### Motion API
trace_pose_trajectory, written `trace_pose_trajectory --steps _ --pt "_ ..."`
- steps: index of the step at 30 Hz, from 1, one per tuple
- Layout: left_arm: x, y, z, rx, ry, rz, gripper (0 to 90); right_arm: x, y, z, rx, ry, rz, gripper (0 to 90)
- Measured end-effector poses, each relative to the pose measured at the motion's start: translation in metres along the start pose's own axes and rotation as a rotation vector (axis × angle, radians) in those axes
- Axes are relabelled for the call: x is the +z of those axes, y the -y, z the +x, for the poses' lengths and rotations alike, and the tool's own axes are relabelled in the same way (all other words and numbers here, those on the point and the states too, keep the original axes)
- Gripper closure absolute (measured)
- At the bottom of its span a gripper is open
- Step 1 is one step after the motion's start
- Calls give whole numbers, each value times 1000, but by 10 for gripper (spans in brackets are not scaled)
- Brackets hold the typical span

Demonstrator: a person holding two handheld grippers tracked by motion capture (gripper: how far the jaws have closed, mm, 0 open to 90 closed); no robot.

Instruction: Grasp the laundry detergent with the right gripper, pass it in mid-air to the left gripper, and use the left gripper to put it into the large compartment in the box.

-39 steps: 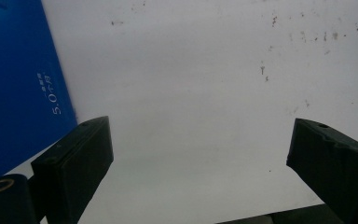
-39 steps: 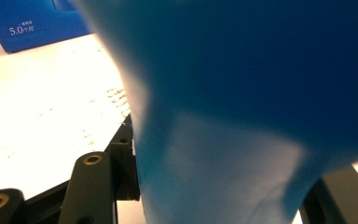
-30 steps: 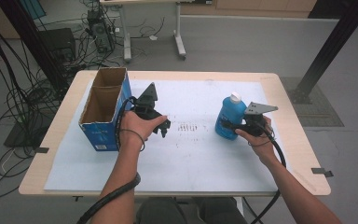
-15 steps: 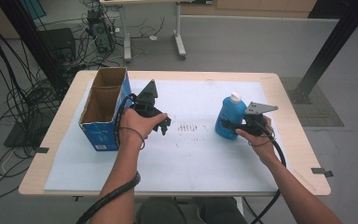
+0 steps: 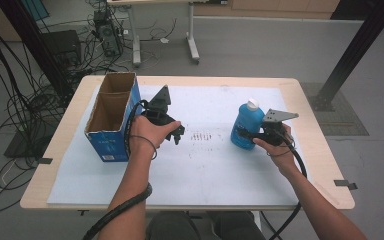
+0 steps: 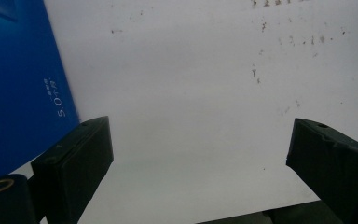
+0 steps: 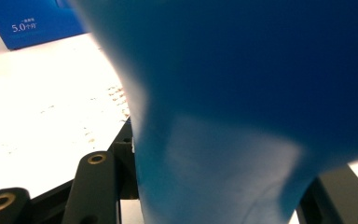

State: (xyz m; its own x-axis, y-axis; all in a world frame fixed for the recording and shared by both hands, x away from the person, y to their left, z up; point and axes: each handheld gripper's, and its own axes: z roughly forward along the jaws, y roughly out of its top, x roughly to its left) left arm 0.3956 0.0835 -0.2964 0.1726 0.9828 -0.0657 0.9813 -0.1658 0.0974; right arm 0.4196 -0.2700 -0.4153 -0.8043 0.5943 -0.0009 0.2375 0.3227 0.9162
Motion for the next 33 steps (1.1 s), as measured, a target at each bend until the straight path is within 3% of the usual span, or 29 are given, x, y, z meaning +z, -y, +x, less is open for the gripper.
trace_pose_trajectory --steps 33 --pt "-2 -2 -5 16 -20 3 73 0 0 0 2 1 -2 455"
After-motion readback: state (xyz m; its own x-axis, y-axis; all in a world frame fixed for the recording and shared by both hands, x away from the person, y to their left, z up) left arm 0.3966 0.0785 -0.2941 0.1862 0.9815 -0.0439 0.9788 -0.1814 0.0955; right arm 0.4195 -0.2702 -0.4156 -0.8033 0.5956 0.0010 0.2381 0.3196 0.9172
